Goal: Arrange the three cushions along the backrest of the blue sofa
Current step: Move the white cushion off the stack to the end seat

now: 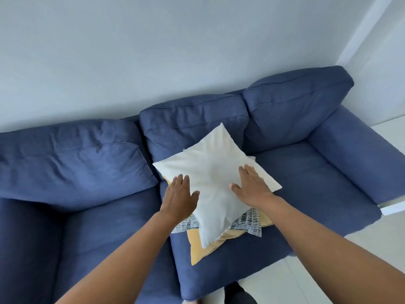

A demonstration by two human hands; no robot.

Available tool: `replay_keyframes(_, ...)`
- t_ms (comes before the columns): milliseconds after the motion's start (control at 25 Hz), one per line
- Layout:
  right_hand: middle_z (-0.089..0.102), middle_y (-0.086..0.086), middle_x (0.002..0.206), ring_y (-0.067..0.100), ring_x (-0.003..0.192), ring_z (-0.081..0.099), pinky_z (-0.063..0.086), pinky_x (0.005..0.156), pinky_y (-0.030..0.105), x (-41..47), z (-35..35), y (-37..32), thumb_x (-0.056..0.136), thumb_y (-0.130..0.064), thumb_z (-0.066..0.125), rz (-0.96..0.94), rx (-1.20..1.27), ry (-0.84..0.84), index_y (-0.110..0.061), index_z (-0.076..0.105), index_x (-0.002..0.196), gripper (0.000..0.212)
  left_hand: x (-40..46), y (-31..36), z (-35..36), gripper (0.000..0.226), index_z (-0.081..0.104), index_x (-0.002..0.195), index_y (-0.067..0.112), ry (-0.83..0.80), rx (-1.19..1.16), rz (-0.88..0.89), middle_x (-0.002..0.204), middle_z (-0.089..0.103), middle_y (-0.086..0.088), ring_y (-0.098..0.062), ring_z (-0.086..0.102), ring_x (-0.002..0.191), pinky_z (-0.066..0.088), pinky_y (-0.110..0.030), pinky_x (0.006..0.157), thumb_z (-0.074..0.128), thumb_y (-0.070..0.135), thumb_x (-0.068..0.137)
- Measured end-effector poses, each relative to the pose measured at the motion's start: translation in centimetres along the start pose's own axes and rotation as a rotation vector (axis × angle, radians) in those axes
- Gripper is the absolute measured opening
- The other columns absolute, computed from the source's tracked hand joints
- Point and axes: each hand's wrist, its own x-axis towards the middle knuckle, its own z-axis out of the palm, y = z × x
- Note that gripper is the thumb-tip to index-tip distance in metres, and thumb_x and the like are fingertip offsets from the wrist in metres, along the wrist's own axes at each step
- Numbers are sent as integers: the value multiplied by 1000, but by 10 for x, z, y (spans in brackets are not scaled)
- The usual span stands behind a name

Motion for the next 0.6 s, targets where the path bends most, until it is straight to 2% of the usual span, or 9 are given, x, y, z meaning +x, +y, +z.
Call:
replay_keyframes(80, 7, 15, 175, 30, 162, 1, 21, 125, 54, 27, -6, 7, 105, -42, 47, -16, 17, -23, -6, 23, 159, 70, 10, 2, 1, 59, 41, 152, -1, 28, -41, -59, 159, 44, -18, -36, 36, 154, 34, -44, 122, 50, 37, 107)
replay_keyframes(240, 21, 15, 170, 32, 161, 7, 29, 120, 55, 81, -16, 21, 101, -44, 52, -36, 42, 2, -6, 37, 146, 61, 23, 9, 5, 68, 32, 159, 0, 14, -142, -194, 167, 36, -16, -32, 33, 157, 35, -42, 120, 51, 40, 107)
replay_keyframes(360, 28, 13, 165, 34, 159, 13, 30, 118, 56, 117, -20, 37, 94, -52, 57, -20, 98, -14, -7, 42, 141, 68, 41, 12, 18, 60, 43, 146, 8, 32, -339, -366, 150, 52, -11, -33, 52, 139, 47, -44, 102, 60, 44, 101)
replay_keyframes(400, 35, 13, 160, 35, 156, 20, 32, 117, 57, 126, -22, 42, 87, -59, 58, 6, 130, -16, -7, 45, 137, 73, 46, 11, 23, 59, 46, 142, 10, 42, -412, -412, 144, 57, -8, -33, 58, 130, 49, -41, 95, 63, 46, 98)
replay_keyframes(480, 51, 12, 141, 34, 141, 39, 40, 110, 59, 142, -25, 51, 72, -73, 56, 77, 245, -14, -9, 52, 126, 84, 53, 11, 35, 61, 49, 141, 13, 17, -573, -527, 137, 63, -4, -30, 63, 123, 48, -37, 91, 66, 50, 95)
replay_keyframes(600, 65, 0, 123, 27, 121, 60, 50, 99, 47, 152, -21, 64, 74, -74, 67, 119, 434, -95, -20, 59, 122, 73, 58, 14, 47, 41, 63, 128, 13, -34, -910, -709, 115, 72, -2, -28, 69, 111, 55, -40, 91, 71, 37, 96)
